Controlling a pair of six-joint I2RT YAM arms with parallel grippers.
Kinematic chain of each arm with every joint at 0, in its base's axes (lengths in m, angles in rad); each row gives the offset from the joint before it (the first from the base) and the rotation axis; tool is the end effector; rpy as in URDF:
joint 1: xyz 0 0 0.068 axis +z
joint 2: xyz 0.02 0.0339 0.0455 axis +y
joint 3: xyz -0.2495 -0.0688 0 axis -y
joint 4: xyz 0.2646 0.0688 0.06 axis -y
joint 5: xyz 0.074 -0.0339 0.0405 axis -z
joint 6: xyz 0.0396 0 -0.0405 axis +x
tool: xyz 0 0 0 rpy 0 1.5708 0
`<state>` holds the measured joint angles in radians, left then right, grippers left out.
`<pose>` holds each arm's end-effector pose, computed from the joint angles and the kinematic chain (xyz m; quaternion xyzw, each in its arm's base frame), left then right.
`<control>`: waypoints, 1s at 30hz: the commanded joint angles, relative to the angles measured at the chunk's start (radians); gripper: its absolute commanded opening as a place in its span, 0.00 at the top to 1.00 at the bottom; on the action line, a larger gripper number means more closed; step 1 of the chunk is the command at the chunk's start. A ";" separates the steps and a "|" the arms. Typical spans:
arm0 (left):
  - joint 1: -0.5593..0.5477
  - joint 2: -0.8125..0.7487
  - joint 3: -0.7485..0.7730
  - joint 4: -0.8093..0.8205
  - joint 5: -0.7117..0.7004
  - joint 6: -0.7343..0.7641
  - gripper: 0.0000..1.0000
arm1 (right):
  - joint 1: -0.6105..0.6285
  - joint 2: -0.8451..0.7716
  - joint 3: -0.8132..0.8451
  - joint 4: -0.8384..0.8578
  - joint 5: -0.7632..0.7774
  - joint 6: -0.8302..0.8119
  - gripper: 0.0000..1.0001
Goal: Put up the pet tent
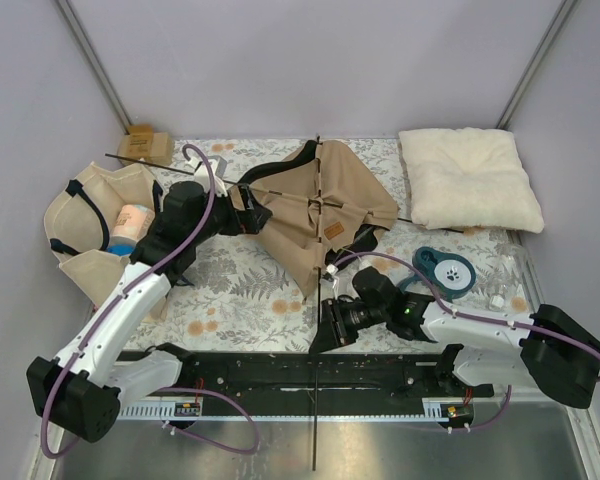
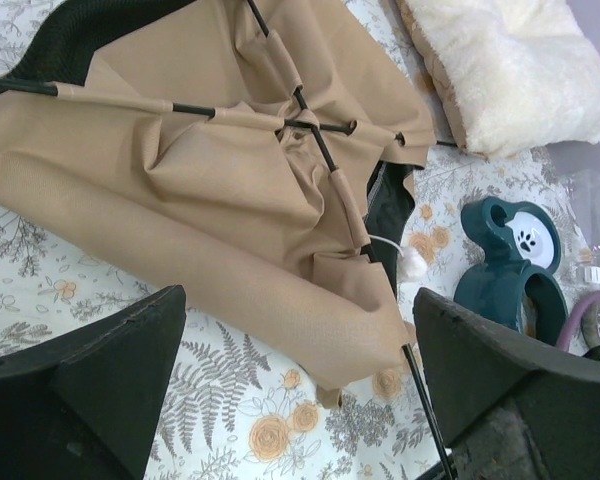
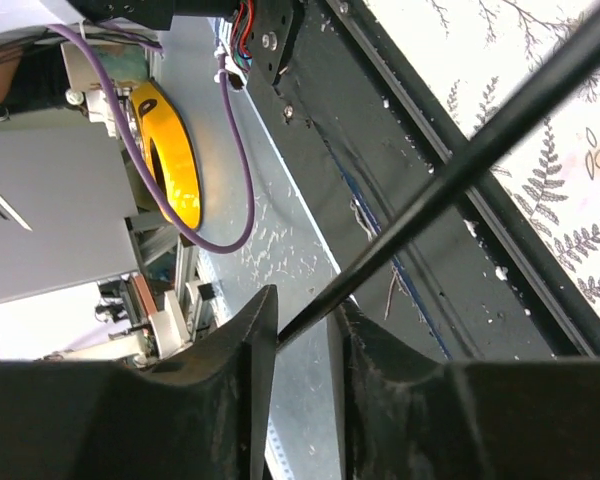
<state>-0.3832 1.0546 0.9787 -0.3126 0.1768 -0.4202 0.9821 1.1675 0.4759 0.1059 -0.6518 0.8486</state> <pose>0.2476 -0.1073 0.3275 0.0339 0.8278 -0.2845 0.4823 0.1200 0.2230 0.1621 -0.2067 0.8228 0.5271 0.0494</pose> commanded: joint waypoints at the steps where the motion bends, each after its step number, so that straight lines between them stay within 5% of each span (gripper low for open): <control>1: -0.003 -0.047 -0.023 0.018 -0.011 -0.015 0.01 | 0.010 -0.019 -0.059 0.167 0.033 0.066 0.75; 5: -0.009 -0.062 -0.043 0.018 0.006 -0.023 0.01 | 0.010 -0.034 -0.043 0.111 0.075 0.069 1.00; 16: -0.013 -0.071 -0.038 0.030 0.026 -0.060 0.01 | -0.034 -0.011 0.291 -0.422 0.158 0.003 1.00; 23: -0.014 -0.044 -0.034 0.095 0.093 -0.097 0.01 | -0.114 0.020 0.432 -0.578 0.208 -0.071 1.00; 30: -0.029 -0.016 -0.049 0.220 0.216 -0.114 0.01 | -0.132 0.029 0.581 -0.592 0.427 -0.232 1.00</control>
<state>-0.3992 1.0306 0.9375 -0.2268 0.2989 -0.5198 0.8845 1.1984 0.9436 -0.5335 -0.4633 0.7563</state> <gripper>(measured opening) 0.988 0.056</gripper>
